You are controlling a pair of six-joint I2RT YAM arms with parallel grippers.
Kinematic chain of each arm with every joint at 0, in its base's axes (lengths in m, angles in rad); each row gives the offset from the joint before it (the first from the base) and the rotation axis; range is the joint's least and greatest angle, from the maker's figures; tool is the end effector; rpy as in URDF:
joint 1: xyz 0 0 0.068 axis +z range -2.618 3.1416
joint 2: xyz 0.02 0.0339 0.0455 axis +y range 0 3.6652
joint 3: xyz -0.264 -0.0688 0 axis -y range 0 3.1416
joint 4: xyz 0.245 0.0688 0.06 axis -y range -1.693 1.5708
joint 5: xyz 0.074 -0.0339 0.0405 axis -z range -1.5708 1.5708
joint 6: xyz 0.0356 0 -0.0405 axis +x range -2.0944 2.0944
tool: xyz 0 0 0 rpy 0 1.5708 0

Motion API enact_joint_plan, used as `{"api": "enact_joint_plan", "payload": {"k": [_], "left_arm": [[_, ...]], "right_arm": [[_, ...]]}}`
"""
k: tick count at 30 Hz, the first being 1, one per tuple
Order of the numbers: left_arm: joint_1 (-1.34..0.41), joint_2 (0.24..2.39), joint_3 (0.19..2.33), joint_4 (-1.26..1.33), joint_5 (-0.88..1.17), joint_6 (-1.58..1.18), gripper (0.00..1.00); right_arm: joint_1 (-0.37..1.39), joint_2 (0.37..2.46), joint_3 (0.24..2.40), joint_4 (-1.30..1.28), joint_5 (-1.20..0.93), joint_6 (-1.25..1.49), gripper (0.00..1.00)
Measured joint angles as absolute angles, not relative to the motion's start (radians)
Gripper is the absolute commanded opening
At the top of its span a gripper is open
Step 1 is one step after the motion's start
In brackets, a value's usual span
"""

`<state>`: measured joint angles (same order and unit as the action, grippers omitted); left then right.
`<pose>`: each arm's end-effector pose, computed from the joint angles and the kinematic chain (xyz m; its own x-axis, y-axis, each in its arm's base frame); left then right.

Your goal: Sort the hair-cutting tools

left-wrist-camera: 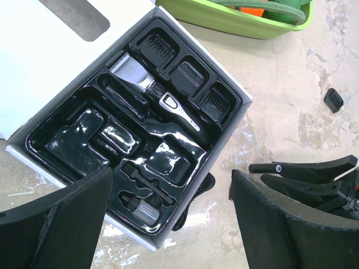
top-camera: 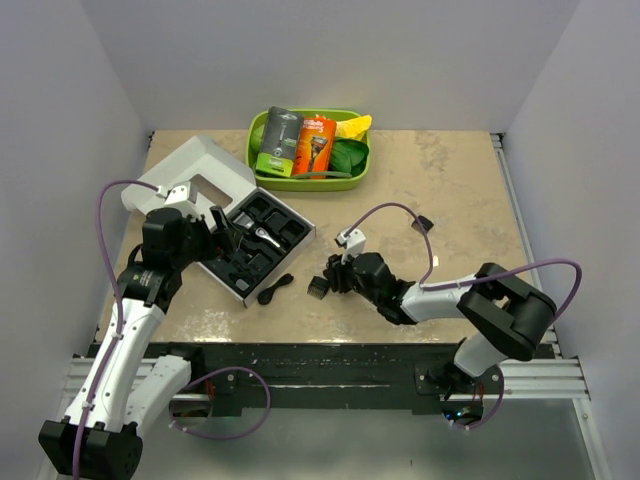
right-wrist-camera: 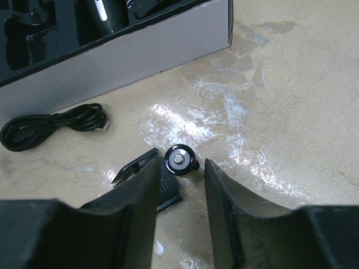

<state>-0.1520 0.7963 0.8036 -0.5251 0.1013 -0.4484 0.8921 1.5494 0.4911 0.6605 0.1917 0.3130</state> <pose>0.1724 -0.0301 0.3098 -0.5439 -0.3530 -0.7613 0.0019 0.9067 -0.4218 0.1856 0.2193 0.1511 -0.4327 -0.0550 -0.8998 -0.5472 0.8093 0.2136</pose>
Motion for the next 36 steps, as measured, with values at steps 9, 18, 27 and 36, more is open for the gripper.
{"api": "enact_joint_plan", "payload": {"k": [9,18,27,36], "left_arm": [[-0.152,0.797,0.799,-0.521,0.101,-0.448,0.91],[-0.152,0.797,0.792,-0.518,0.101,-0.442,0.91],[-0.152,0.794,0.792,-0.518,0.101,-0.441,0.91],[-0.152,0.797,0.853,-0.582,0.093,-0.447,0.89]], "right_arm": [[0.892,1.552,0.496,0.657,0.197,0.29,0.11],[0.892,1.551,0.577,0.581,0.223,0.233,0.06],[0.892,1.567,1.047,0.165,0.191,0.091,0.05],[0.892,1.86,1.645,-0.194,0.032,0.03,0.04]]}}
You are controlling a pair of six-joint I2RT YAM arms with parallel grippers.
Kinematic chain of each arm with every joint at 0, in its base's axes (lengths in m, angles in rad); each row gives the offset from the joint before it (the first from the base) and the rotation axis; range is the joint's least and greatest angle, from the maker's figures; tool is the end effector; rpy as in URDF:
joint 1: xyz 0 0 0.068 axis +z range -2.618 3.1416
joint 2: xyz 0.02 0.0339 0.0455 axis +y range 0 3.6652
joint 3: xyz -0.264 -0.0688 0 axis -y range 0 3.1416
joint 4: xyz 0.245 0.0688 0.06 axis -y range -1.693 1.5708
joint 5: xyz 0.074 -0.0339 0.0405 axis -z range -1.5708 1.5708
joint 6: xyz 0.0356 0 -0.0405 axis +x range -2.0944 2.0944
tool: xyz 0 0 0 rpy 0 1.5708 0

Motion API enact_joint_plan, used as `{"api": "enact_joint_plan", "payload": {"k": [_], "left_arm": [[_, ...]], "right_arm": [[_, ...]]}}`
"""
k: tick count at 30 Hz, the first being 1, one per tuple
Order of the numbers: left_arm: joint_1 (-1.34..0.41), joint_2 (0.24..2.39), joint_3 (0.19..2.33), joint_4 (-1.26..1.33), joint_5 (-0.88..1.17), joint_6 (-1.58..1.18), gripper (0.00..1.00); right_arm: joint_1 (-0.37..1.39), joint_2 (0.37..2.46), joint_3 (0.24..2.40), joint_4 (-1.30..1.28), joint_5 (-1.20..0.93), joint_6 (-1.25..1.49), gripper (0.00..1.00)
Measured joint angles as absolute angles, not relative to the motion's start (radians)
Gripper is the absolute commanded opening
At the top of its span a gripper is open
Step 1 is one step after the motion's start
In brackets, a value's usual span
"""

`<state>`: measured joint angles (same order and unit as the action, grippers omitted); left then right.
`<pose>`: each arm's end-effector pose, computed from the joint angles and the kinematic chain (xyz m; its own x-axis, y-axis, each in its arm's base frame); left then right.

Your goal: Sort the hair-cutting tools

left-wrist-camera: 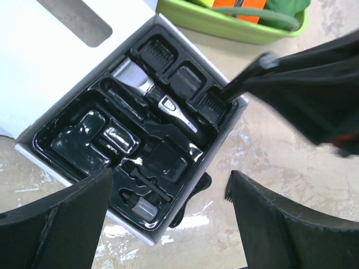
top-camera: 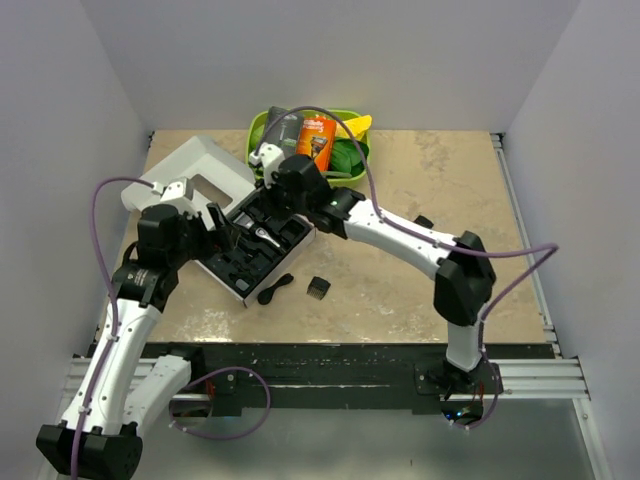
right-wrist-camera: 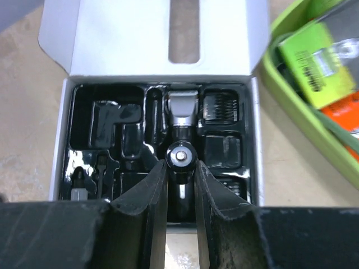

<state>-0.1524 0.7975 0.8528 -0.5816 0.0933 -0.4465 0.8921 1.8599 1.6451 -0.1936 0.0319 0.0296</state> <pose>0.1690 -0.0293 0.3209 -0.5475 -0.3509 -0.7597 -0.0063 0.9095 -0.4156 0.2821 0.3480 0.3294 -0.2717 -0.2898 -0.9177 -0.7519 0.6591 0.0145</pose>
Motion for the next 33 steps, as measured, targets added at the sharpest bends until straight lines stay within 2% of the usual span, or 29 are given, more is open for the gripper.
{"api": "enact_joint_plan", "payload": {"k": [4,11,23,33], "left_arm": [[-0.153,0.797,0.912,-0.608,0.086,-0.463,0.88],[-0.153,0.791,0.968,-0.625,0.088,-0.488,0.88],[-0.153,0.784,0.969,-0.639,0.093,-0.489,0.88],[-0.153,0.78,0.969,-0.639,0.093,-0.488,0.88]], "right_arm": [[0.892,2.02,1.808,-0.327,-0.03,0.025,0.04],[0.897,2.212,1.964,-0.502,-0.095,0.027,0.04],[0.917,2.244,2.08,-0.538,-0.124,0.036,0.04],[0.937,2.352,2.17,-0.551,-0.127,0.047,0.04]]}}
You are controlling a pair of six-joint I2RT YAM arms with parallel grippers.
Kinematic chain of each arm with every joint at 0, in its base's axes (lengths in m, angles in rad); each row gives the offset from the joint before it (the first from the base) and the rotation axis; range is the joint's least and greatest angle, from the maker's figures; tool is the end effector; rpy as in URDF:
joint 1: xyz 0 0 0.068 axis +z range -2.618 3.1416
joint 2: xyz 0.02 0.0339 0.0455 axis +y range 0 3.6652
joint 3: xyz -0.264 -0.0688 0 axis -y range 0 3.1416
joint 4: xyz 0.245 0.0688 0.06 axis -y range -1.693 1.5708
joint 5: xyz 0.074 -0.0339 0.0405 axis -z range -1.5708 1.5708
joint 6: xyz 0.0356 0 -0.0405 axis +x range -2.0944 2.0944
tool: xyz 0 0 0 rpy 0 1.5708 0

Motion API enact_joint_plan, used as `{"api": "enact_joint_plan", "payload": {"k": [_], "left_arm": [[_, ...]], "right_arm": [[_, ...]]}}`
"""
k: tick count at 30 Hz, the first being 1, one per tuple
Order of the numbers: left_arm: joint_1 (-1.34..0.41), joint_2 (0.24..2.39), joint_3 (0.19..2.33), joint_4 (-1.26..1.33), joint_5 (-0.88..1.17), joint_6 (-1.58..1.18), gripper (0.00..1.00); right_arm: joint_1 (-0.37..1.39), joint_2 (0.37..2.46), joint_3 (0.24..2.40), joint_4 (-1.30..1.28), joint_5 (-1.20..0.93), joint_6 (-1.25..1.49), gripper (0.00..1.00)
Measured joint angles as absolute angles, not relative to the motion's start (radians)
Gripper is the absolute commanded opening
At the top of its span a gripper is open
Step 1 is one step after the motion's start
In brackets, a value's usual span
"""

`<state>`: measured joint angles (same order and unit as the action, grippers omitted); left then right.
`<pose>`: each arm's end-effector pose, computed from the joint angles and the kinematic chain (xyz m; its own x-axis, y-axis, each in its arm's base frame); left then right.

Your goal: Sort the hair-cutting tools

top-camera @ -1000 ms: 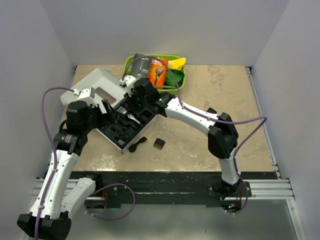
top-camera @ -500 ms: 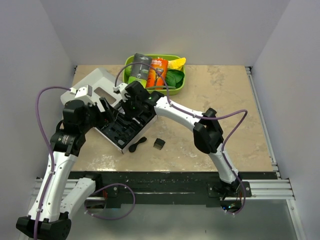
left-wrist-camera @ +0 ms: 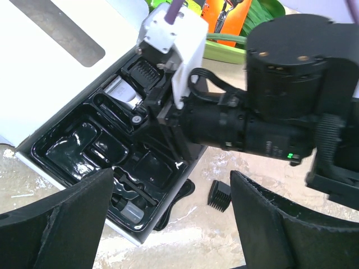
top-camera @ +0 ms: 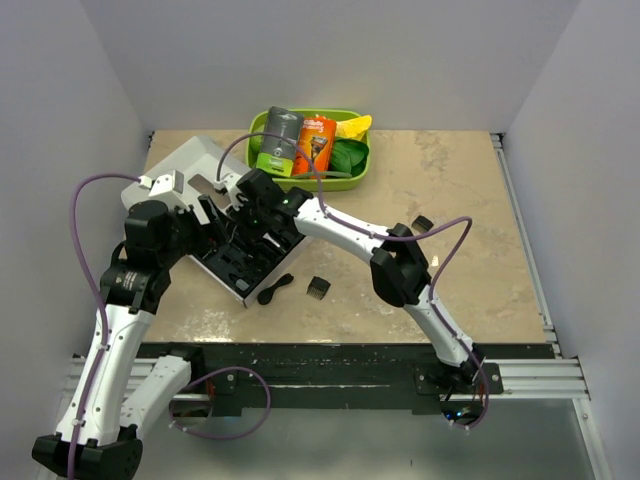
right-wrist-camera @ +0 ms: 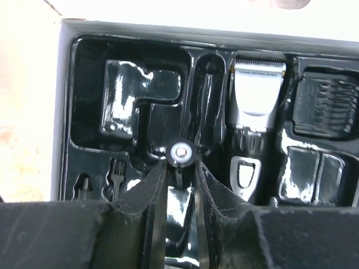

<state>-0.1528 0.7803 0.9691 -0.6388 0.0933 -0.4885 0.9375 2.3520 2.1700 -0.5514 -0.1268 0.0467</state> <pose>0.1579 -0.0277 0.3565 -0.4896 -0.3974 -0.7761 0.0053 0.8887 -0.4584 0.3153 0.4371 0.2424 -0.4356 -0.5151 -0.7381 -0.8358 0.5360 0.1192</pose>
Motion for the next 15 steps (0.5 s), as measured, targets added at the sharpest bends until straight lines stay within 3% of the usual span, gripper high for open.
{"api": "enact_joint_plan", "payload": {"k": [15], "left_arm": [[-0.153,0.776,0.969,-0.64,0.094,-0.488,0.88]], "right_arm": [[0.938,2.384,2.216,-0.56,-0.123,0.056,0.04]]}}
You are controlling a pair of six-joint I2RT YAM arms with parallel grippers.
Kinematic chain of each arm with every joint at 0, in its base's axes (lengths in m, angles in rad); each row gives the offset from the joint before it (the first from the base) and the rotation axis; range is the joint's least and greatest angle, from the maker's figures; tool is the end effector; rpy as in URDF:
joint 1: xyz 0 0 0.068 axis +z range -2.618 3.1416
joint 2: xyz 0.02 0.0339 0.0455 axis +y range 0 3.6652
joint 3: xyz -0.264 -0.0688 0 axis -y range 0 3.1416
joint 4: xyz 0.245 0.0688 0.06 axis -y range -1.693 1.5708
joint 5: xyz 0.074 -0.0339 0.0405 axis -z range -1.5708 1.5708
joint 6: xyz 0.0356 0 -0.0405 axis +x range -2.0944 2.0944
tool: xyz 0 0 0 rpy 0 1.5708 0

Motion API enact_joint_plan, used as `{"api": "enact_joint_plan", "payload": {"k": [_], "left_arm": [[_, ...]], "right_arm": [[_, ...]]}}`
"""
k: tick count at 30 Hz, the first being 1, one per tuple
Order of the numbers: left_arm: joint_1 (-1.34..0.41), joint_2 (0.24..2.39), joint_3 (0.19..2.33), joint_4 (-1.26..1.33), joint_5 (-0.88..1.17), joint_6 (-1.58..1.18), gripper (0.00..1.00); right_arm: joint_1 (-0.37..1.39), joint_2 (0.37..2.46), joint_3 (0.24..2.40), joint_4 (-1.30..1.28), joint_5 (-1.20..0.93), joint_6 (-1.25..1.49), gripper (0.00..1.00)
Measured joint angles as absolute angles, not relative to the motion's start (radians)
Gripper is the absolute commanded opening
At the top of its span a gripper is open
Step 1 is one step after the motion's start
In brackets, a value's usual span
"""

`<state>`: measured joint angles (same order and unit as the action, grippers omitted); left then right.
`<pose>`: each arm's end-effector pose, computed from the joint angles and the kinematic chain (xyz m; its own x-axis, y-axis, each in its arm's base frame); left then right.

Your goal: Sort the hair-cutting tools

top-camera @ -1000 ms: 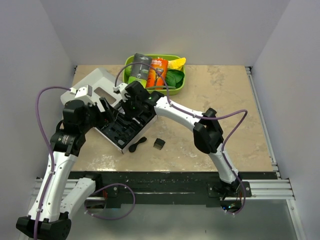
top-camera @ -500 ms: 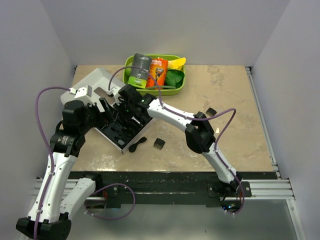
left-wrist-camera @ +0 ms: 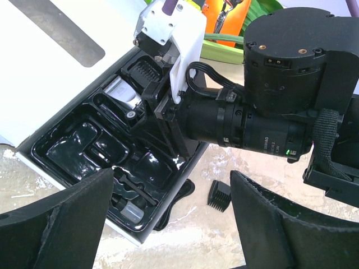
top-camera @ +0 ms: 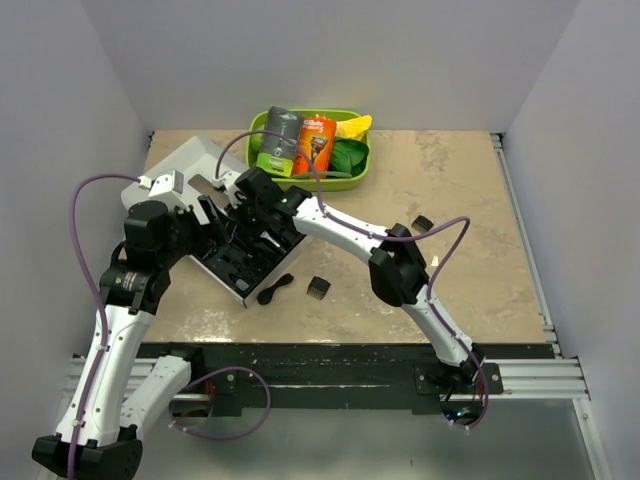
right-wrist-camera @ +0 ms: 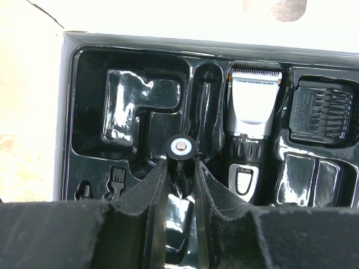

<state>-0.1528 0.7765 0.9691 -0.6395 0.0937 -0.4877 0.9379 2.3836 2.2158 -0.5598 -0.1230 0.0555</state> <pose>0.1570 -0.0275 0.3570 -0.4874 -0.3970 -0.7777 0.0074 0.8888 -0.4583 0.3188 0.4420 0.2405 -0.4402 -0.5070 -0.7411 -0.8313 0.5421 0.1229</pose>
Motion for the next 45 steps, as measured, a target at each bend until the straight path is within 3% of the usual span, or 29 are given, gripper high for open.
{"api": "enact_joint_plan", "payload": {"k": [45], "left_arm": [[-0.166,0.786,0.969,-0.639,0.089,-0.487,0.88]], "right_arm": [[0.938,2.474,2.222,-0.37,-0.07,0.112,0.06]]}}
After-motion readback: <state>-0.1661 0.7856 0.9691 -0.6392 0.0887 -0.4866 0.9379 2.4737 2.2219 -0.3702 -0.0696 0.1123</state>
